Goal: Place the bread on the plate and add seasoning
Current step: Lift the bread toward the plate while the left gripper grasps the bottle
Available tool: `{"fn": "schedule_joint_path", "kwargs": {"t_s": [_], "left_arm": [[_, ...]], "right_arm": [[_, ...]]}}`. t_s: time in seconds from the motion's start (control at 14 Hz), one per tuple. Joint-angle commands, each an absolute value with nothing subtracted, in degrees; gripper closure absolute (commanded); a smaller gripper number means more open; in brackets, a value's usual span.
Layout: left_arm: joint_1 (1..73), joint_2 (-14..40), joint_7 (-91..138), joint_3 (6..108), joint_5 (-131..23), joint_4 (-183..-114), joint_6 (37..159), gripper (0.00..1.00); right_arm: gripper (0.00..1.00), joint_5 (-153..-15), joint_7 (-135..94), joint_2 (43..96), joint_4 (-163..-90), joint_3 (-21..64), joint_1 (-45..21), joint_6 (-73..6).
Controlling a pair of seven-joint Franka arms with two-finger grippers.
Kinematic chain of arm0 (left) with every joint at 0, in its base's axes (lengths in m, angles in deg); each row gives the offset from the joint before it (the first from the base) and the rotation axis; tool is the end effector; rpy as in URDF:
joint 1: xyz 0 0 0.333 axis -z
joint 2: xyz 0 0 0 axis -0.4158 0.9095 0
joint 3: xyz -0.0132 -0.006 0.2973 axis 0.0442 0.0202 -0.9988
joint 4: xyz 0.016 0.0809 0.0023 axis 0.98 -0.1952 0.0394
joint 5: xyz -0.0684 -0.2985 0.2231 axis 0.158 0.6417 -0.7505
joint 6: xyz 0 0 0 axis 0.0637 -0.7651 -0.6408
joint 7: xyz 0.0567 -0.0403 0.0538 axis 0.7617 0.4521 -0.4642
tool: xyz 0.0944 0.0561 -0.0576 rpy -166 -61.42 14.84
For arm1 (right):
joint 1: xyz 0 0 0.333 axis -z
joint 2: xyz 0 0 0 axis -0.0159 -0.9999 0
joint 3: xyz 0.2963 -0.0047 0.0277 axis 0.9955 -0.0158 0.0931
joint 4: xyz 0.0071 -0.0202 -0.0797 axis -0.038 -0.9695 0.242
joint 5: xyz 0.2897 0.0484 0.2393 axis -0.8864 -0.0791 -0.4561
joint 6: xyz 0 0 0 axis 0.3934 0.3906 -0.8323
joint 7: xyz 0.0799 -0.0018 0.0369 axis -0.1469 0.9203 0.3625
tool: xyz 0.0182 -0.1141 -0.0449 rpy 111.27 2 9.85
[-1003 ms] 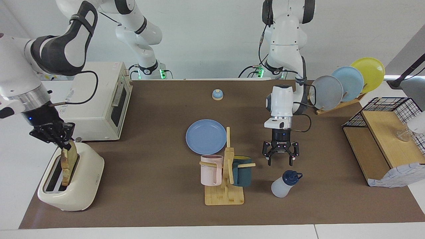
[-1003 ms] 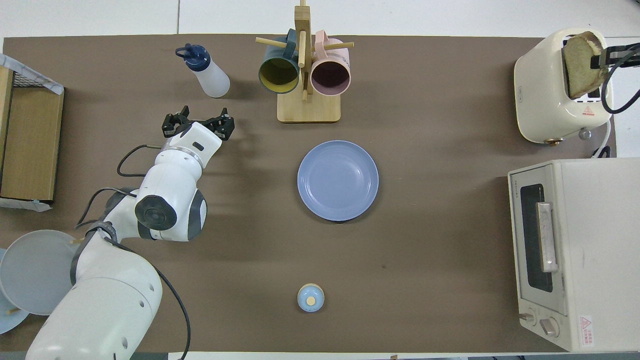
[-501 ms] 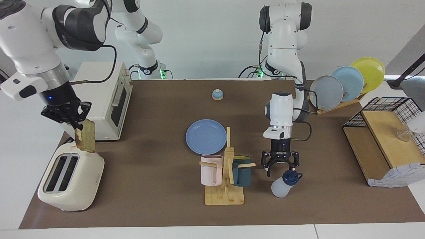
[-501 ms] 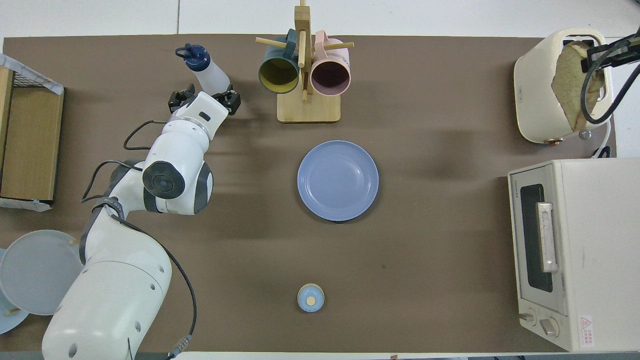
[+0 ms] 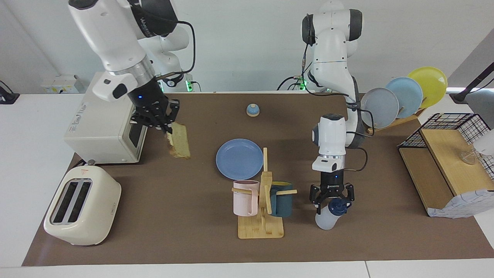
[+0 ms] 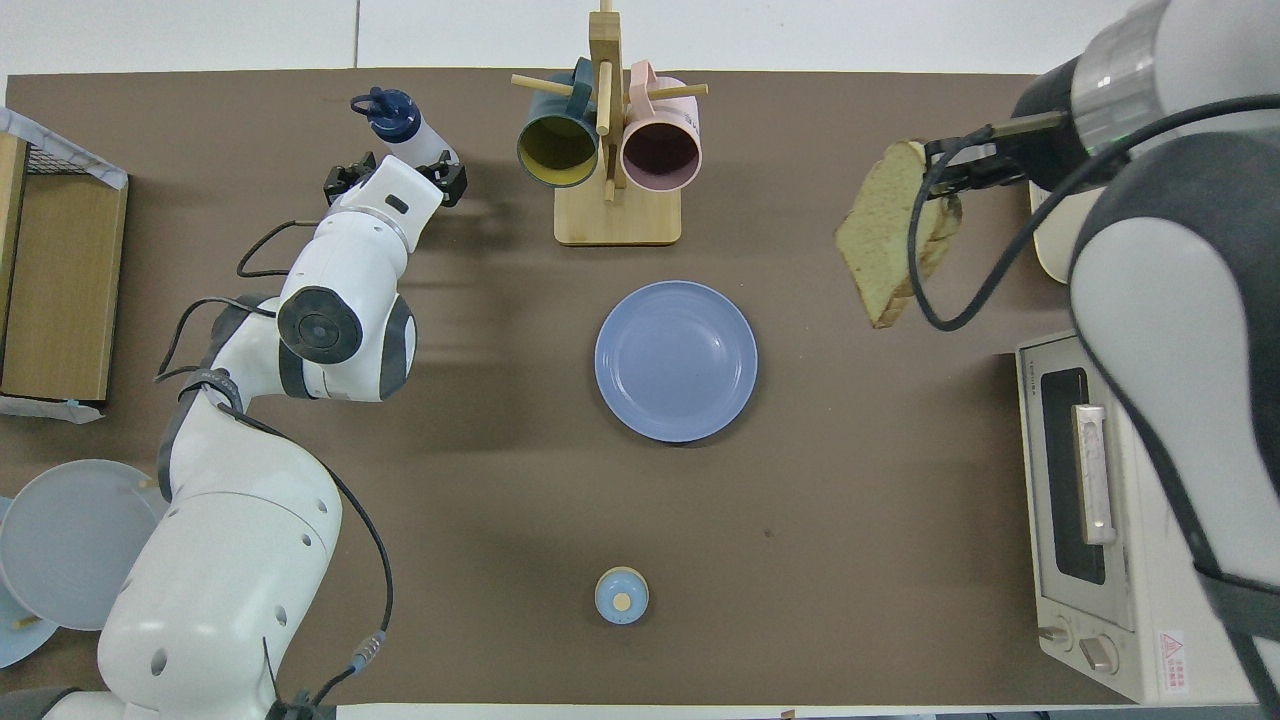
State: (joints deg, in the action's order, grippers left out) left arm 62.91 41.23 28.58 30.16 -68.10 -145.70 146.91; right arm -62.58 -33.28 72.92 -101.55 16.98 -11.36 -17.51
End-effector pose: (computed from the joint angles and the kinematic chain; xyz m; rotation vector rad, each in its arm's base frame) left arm 0.6577 -0.1874 0.2674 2.8511 -0.0836 1.2629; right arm 0.6015 0.1565 0.5811 -2.9311 -0.2024 -0.2305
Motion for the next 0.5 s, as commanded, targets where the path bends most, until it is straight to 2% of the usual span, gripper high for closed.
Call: {"fn": "schedule_joint_path", "kwargs": {"t_s": [0.0,0.43], "left_arm": [[63.33,48.19,27.32,29.85,-65.13,-140.87,148.49,0.0],[63.15,48.32,27.14,30.12,-64.23,-139.44,149.56,0.0]], "right_arm": [[1.0,-64.38,-36.53,79.99,-116.71,16.88,-15.92,-28.91],[1.0,-64.21,-48.92,80.09,-127.45,16.88,-27.43,-43.51]]}}
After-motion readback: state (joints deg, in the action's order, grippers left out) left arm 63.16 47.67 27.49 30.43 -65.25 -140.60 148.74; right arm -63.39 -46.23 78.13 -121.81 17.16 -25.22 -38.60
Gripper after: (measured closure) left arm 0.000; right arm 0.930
